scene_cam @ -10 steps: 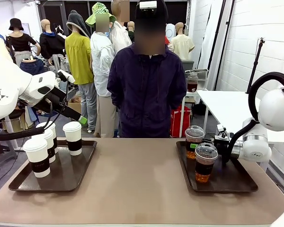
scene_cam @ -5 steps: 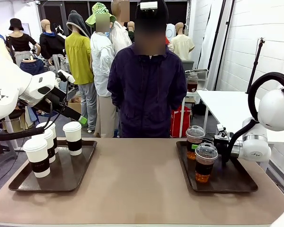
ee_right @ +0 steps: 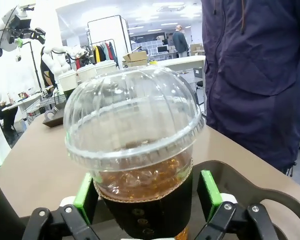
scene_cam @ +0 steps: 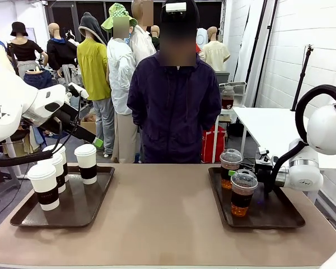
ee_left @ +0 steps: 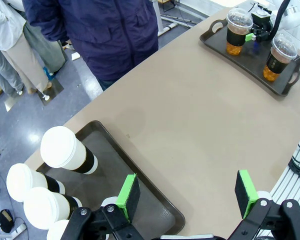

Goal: Distribute the coffee onto the tray.
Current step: Pick up another iced Americano from the middle of the table and place it on the right Handle tray.

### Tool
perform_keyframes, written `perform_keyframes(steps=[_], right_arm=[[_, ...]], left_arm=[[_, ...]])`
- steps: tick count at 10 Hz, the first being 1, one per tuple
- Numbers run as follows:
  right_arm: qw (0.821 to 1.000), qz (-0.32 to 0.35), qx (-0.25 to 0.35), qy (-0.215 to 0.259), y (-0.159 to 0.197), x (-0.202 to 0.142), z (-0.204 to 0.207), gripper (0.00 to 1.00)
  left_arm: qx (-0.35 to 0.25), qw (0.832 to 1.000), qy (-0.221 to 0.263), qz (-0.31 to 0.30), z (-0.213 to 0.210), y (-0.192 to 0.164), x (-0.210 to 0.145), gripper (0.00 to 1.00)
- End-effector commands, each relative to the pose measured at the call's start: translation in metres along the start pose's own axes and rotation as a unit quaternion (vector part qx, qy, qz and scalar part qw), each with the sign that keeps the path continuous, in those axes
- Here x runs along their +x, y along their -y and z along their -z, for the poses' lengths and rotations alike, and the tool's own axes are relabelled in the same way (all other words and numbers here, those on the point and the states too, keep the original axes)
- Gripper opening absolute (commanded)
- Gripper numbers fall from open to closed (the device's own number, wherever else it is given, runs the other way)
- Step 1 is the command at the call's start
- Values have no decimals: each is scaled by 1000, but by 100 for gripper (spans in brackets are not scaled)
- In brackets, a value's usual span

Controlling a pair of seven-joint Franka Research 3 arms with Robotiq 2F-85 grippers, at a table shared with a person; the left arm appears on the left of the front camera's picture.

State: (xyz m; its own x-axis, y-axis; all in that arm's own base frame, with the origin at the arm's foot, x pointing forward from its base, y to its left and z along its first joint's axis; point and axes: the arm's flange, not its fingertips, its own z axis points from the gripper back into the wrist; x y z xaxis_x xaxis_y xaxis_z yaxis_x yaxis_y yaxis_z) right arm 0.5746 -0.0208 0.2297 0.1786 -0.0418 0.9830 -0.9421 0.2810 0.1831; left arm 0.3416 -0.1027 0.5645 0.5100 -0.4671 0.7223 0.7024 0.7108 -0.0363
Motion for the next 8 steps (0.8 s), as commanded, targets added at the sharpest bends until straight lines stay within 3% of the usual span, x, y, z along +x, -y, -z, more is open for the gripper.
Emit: perform_keyframes(steps=[1, 8], right_arm=[[1000, 12, -11, 10, -12, 5, -8, 100], [999, 25, -33, 0, -33, -1, -28, 100]], left_arm=[[-4, 1000, 1, -2, 0, -2, -1, 100], [-4, 1000, 1, -2, 0, -2, -1, 100]])
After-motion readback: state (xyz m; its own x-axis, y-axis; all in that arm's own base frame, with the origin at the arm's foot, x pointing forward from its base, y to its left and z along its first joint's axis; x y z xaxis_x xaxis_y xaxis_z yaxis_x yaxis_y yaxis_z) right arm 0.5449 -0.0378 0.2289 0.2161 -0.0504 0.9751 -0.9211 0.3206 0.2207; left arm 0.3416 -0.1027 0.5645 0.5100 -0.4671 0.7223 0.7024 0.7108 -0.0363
